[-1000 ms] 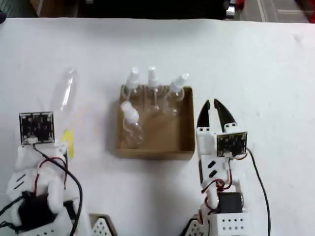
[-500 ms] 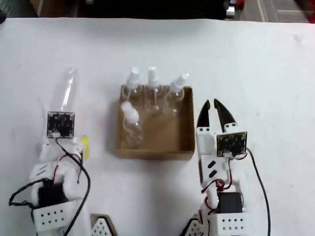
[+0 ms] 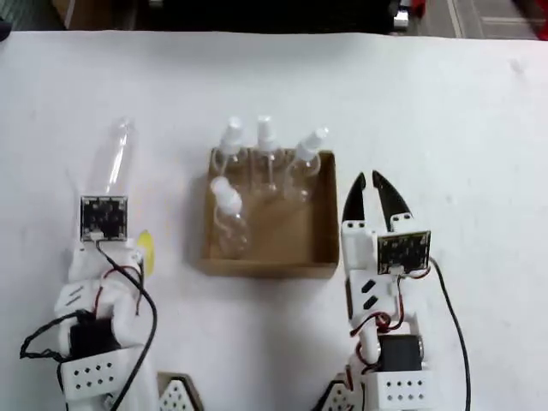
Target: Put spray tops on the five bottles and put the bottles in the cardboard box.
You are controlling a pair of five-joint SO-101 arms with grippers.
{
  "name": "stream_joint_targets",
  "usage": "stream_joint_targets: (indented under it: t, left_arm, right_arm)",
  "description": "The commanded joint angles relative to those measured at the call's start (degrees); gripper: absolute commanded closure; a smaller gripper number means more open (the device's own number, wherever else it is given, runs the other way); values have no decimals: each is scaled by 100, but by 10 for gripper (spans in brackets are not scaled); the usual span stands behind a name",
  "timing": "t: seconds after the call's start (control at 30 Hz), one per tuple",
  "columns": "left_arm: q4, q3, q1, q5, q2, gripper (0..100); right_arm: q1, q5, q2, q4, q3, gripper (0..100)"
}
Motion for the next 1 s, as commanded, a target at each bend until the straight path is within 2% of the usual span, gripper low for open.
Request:
stream_joint_targets:
  t: [0.0, 0.43, 0.57, 0.8, 0.9, 0.97]
  left_arm:
    - [-18, -158, -92, 369, -92, 801]
    - [176, -501, -743, 554, -92, 801]
    - [316, -730, -1174, 598, -92, 801]
    - [316, -914, -2193, 1512, -92, 801]
    - [343, -923, -2009, 1275, -92, 801]
    - [484, -1169, -1385, 818, -57, 801]
  right_arm:
    - [4, 9, -48, -127, 53, 946]
    - [-4, 9, -48, -84, 53, 946]
    - [4, 9, -48, -66, 53, 946]
    - [4, 9, -48, -66, 53, 946]
    - [4, 9, -48, -66, 53, 946]
    - [4, 9, -48, -48, 53, 946]
